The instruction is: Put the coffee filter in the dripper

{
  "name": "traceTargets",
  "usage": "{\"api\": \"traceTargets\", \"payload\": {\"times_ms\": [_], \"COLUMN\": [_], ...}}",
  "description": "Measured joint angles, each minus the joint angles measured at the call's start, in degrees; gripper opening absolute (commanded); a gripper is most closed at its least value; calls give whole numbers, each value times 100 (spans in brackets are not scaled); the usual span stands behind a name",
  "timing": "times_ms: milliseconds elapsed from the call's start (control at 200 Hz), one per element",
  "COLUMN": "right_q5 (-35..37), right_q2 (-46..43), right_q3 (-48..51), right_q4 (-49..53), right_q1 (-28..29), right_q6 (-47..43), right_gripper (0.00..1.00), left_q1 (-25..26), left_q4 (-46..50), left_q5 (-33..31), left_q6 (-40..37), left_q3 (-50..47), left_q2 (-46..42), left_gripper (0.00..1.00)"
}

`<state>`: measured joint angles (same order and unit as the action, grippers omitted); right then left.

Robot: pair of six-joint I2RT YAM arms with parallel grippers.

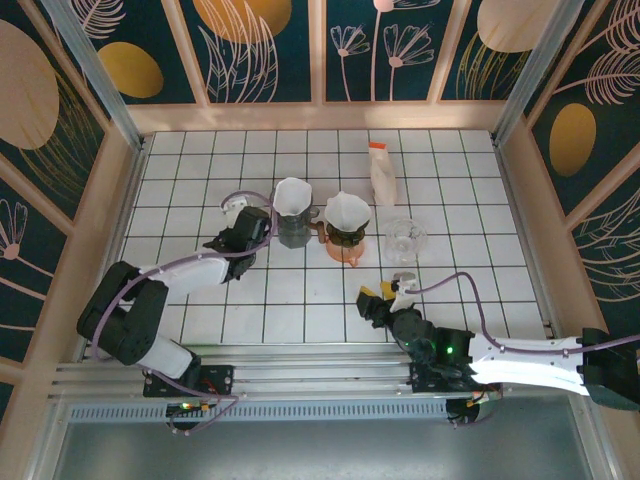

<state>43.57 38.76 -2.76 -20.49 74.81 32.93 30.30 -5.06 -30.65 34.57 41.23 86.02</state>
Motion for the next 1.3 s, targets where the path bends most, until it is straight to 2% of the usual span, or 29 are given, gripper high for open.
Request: {"api": "traceTargets", "payload": {"times_ms": [185, 315, 520, 715, 846, 961, 1101, 1301], "right_q5": [22, 55, 142, 166, 205, 286, 455, 664], "right_q2": [0, 0, 0, -39, -63, -76, -149, -466], "right_q3": [0, 0, 0, 0, 0, 0, -9, -181], "right_q4": [-2, -2, -2, -2, -2, 7, 197, 772], "right_q1": [0, 0, 0, 0, 0, 0, 0, 0], "right_q6": [-66, -105, -107, -146, -151, -151, -140, -55], "right_gripper": [62, 61, 61, 62, 61, 62, 61, 62], "left_q1": [9, 221, 1071, 1700, 2306, 2973, 3799, 4218], "left_q4": [487, 879, 1499, 2286, 2811, 3093, 3272, 3176], "left_q5": [81, 33, -50, -155, -197, -234, -542, -435], "left_q6": [260, 494, 979, 1502, 1910, 2247, 2496, 2531], "left_q3": [-232, -476, -522, -743, -761, -758, -404, 66], "left_q2": [-533, -1056, -1419, -2205, -2533, -2428, -1792, -1233], "left_gripper": [22, 22, 21, 21, 21, 21, 23, 27]}}
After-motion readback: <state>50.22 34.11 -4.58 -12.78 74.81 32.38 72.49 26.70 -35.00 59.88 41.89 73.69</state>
